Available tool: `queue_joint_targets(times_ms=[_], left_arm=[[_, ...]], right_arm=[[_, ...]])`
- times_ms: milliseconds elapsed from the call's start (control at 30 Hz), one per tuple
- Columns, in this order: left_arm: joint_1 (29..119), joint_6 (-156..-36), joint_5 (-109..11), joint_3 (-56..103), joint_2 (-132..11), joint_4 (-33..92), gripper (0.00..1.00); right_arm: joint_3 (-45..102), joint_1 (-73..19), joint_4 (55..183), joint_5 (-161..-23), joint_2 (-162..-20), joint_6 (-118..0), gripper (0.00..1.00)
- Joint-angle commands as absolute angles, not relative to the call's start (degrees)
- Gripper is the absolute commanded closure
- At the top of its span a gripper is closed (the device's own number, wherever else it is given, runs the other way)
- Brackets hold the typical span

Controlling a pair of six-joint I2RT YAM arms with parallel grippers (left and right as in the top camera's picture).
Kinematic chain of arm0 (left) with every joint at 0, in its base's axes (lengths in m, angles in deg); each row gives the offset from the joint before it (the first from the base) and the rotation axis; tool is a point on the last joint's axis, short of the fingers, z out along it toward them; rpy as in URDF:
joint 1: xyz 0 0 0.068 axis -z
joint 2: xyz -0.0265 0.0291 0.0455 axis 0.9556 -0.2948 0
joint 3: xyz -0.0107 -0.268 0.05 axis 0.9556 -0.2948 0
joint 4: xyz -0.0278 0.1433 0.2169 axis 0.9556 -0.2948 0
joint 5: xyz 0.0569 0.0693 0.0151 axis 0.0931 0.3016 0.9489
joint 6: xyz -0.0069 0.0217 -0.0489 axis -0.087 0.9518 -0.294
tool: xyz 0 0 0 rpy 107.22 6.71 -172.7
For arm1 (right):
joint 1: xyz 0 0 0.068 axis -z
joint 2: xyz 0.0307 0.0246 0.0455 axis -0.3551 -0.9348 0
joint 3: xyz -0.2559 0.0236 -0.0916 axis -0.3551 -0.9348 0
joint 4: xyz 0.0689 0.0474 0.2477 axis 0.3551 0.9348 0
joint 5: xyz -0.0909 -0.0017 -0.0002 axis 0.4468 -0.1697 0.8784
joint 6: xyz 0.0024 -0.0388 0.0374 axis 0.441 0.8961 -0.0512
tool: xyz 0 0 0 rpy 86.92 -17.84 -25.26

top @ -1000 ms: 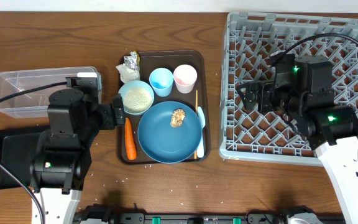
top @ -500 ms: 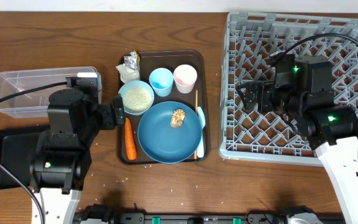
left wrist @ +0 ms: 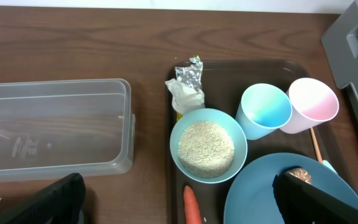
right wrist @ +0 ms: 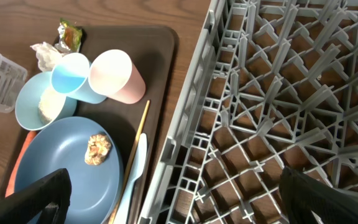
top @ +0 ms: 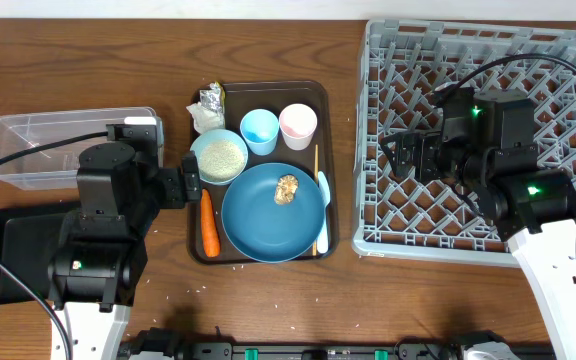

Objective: Sort waste into correct bins and load items into the dishwasher rack

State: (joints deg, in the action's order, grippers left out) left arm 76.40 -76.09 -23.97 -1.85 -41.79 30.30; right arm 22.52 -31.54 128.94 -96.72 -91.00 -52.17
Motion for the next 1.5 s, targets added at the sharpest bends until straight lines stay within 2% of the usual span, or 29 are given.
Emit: queue_joint_targets(times_ms=[0,633,1100,1467], left_arm=[[76.54,-76.35,-24.14,-0.74,-41.51,30.13,0.02],[76.54,-76.35,-24.21,-0.74,-41.49,30.02,0.02],[76.58,-76.33,-25.45,-1.33,-42.03,23.50,0.02],[76.60,-76.31,-28.42,-5.24,-40.68,27.02,0.02]], right_arm=[[23.81,-32.02,129.18,-96.30,-90.72,-51.36,0.01],[23.81,-32.02,129.20,-96.30,-90.72,-51.34,0.01],[23.35,-32.29,130.95,-94.60,-90.83,-51.34,0.01],[22.67,-38.71,131.76,-89.16,-91.20,-51.43,0.01]])
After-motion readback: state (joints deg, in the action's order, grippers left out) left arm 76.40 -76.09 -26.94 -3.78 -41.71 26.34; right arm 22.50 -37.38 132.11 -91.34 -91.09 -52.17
